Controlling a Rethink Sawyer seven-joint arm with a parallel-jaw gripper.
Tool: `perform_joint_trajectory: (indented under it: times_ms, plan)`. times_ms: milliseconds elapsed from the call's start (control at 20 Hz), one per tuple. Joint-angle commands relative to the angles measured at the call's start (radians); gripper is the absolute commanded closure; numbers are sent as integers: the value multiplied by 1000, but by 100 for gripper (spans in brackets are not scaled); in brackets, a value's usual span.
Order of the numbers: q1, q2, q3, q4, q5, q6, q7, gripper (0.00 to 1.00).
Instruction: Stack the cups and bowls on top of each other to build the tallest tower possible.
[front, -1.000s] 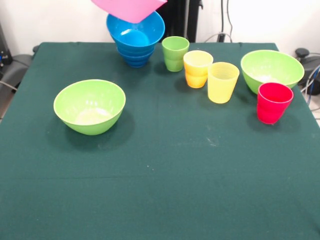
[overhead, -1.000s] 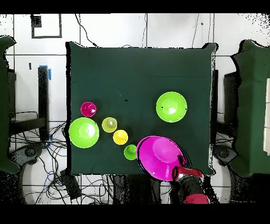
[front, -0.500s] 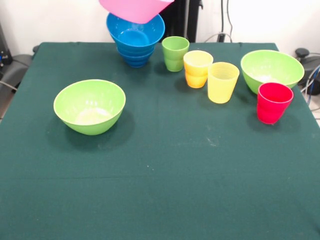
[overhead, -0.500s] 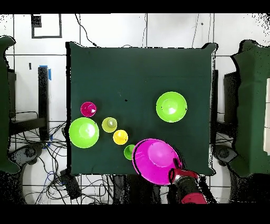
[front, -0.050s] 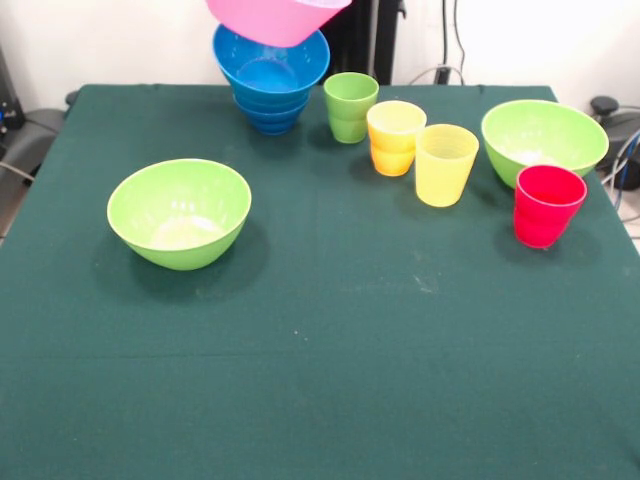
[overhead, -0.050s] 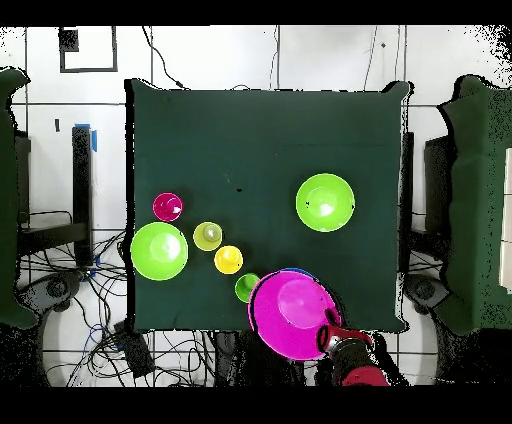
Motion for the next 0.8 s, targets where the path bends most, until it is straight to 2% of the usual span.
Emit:
perform_joint_trajectory:
  times_ms: [50, 300, 550, 800]
  plan:
    - [83, 74, -77, 185, -35, 254, 50, 100]
    - [98, 34, -103, 191, -28, 270, 42, 100]
    - [129, -40, -126, 192, 2, 361, 11, 100]
    - [141, -90, -117, 187, 29, 401, -30, 100]
